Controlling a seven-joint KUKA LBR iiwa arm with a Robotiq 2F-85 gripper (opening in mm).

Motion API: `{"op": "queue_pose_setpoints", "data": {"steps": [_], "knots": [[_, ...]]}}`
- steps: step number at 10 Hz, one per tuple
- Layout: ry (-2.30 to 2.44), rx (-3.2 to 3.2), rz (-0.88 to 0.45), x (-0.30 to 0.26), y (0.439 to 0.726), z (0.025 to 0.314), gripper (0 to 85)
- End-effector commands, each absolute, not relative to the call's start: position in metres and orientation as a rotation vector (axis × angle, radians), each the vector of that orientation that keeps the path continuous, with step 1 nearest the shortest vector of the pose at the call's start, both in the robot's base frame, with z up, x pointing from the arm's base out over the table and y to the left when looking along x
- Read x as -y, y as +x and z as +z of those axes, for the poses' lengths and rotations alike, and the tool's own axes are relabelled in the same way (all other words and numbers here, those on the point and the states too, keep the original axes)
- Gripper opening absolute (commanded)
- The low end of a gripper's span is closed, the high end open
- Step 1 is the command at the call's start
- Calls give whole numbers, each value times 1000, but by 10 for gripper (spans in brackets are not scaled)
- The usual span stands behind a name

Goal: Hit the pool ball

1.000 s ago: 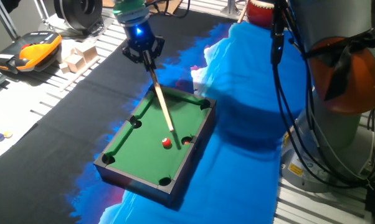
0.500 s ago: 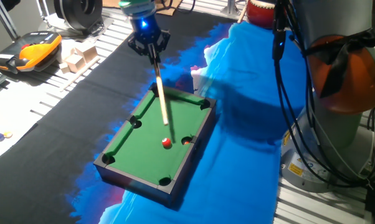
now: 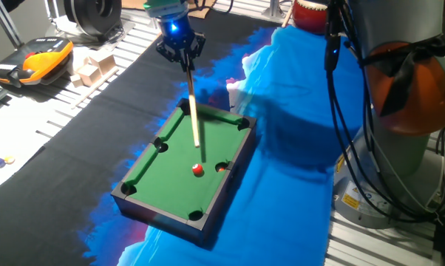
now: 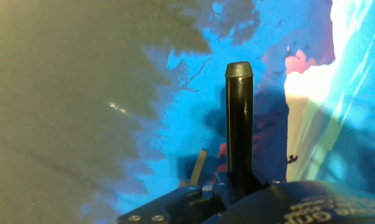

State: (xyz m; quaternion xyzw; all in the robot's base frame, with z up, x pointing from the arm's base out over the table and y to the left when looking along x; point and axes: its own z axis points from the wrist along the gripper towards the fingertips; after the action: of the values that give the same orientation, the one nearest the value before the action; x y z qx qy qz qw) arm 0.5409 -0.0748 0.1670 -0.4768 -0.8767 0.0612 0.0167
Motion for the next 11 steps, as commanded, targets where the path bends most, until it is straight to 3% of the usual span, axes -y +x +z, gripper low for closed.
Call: {"op": "queue_pose_setpoints", "data": {"steps": [1, 11], "knots": [[-1485, 2727, 194, 76, 542, 165, 0], [-1529, 2725, 238, 74, 538, 146, 0]]}}
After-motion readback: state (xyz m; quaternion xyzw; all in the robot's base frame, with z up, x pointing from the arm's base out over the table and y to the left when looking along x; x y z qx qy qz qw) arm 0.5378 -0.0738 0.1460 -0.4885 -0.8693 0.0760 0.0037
